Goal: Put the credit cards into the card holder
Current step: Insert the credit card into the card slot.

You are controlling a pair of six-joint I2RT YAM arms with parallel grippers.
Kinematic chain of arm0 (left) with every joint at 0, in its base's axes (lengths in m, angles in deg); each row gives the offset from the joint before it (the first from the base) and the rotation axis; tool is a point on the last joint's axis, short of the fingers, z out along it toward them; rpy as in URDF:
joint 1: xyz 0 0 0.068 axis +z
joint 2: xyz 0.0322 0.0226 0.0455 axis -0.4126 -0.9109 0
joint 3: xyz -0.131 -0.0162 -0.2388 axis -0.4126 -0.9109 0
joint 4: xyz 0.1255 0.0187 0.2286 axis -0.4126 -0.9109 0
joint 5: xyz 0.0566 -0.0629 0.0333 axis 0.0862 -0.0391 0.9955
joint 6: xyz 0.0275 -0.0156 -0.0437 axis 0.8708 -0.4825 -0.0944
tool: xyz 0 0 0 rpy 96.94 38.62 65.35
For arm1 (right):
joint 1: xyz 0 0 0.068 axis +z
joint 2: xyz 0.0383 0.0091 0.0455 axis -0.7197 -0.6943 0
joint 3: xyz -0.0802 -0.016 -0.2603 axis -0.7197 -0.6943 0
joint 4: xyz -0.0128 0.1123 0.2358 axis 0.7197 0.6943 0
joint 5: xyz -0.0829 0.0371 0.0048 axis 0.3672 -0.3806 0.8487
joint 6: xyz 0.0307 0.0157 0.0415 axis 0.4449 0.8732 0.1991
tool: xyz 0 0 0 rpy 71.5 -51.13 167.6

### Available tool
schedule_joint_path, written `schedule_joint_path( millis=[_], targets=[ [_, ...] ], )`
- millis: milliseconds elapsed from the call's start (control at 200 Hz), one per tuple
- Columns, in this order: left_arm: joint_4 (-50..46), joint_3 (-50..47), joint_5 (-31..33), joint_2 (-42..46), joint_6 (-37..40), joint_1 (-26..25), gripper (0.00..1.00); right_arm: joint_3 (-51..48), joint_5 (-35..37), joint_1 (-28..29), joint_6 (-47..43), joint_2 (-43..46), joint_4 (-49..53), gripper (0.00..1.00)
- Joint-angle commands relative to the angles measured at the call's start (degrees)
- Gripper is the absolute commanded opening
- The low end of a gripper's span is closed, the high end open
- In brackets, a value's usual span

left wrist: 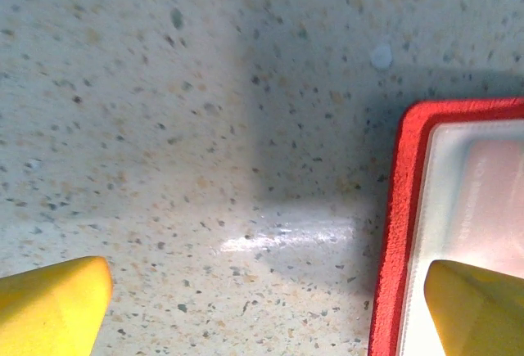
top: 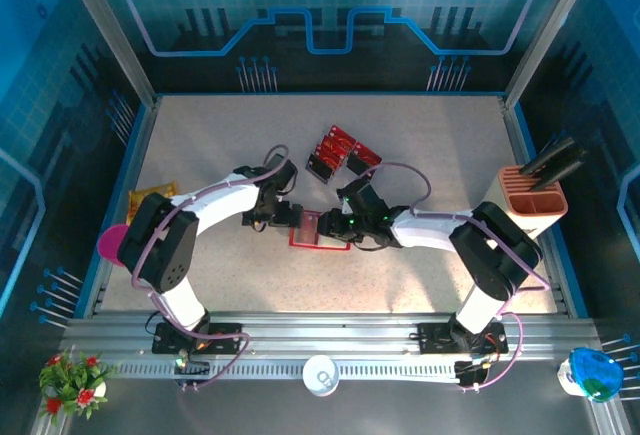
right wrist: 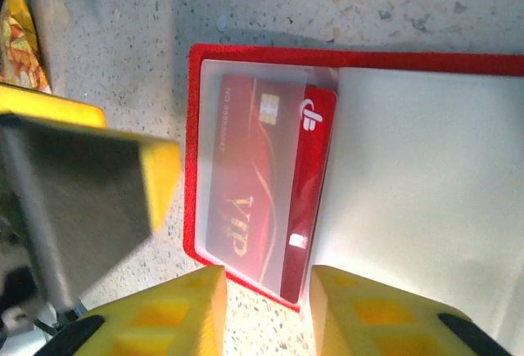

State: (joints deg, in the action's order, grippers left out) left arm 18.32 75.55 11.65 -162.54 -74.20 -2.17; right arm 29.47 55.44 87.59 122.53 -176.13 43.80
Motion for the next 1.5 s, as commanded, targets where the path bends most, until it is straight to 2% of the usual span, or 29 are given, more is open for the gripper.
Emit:
schedule_joint_path(
  millis=[0, 180, 575, 1191, 1496],
  targets=[
    [-1.73, 1.29, -2.29, 1.51, -2.47, 1.52, 0.99, 3.24, 0.73, -0.17, -3.6, 0.16, 7.46, 0.27],
    [-2.74, 0.74, -1.68, 0.12, -3.38, 2.24, 0.99, 8.18, 2.11, 0.58, -5.1, -2.88, 11.36, 0.15],
    [-2.65, 0.49, -2.2, -4.48, -2.67, 2.64, 0.99, 14.51, 4.92, 1.71, -7.19, -9.71, 16.74, 0.09],
    [-1.62, -0.34, -3.13, -5.18, -2.45, 2.64, 0.99, 20.18, 1.03, 2.83, -7.36, -16.64, 18.28, 0.07],
    [-3.38, 2.24, -3.03, -2.2, -2.64, 2.75, 0.99, 18.37, 1.08, 1.04, -6.17, -9.73, 17.97, 0.1]
  ],
)
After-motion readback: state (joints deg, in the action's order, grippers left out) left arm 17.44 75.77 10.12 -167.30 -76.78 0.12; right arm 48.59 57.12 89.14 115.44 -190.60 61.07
